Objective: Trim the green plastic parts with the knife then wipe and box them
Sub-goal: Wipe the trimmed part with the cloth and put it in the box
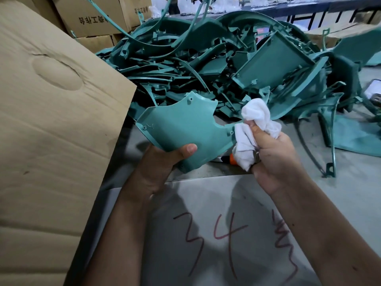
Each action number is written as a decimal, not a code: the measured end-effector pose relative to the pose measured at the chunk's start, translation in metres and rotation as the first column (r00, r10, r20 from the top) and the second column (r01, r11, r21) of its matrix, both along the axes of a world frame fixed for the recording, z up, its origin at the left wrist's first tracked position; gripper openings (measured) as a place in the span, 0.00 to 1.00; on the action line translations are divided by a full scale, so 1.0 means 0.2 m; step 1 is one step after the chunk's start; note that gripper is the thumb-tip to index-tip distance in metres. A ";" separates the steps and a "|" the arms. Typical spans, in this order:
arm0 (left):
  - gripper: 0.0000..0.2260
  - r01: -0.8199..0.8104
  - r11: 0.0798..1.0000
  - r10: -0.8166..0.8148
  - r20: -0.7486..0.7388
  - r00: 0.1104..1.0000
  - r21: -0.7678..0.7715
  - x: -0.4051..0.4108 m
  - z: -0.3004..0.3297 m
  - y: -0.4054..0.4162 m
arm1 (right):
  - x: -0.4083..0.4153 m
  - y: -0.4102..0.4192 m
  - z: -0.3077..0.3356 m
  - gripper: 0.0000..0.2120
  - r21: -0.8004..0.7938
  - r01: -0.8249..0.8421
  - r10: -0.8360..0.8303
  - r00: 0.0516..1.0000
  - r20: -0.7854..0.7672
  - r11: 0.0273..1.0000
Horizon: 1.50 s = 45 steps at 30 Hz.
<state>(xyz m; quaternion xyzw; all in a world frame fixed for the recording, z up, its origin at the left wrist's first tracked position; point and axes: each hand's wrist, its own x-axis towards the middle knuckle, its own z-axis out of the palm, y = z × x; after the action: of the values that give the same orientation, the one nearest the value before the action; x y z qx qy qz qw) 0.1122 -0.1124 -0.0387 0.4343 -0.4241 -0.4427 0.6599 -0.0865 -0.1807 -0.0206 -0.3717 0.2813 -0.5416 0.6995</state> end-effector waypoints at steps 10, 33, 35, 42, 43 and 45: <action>0.31 0.120 0.993 -0.120 -0.041 0.992 -0.010 0.08 -0.03 0.05 | -0.20 -0.17 0.05 0.08 0.099 0.218 -0.229 0.966 0.121 0.971; 0.24 -0.115 0.977 0.154 -0.217 0.964 0.181 -0.06 -0.05 -0.06 | -0.04 0.09 0.02 0.03 -0.114 -0.644 0.541 0.715 -0.443 0.757; 0.26 -0.104 0.970 0.179 -0.356 0.917 0.219 -0.10 -0.04 -0.07 | -0.01 0.11 0.02 0.22 -0.120 -0.604 0.513 0.751 -0.416 0.788; 0.26 0.030 0.955 0.126 -0.494 0.861 0.295 -0.23 -0.02 -0.08 | 0.05 0.15 -0.01 0.08 -0.168 -0.448 0.343 0.835 -0.431 0.878; 0.24 -0.030 0.952 0.182 -0.486 0.855 0.304 -0.24 -0.01 -0.08 | 0.06 0.15 -0.04 0.06 -0.180 -0.454 0.331 0.821 -0.466 0.873; 0.22 -0.142 0.936 0.285 -0.459 0.841 0.321 -0.23 -0.01 -0.10 | 0.07 0.16 -0.06 0.06 -0.202 -0.521 0.339 0.757 -0.559 0.829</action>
<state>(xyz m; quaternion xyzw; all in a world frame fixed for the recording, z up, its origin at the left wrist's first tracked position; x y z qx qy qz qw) 0.0665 -0.1316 -0.0415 0.4373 -0.1221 -0.5168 0.7258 -0.0733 -0.1483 -0.0318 -0.6711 0.2583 -0.2883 0.6323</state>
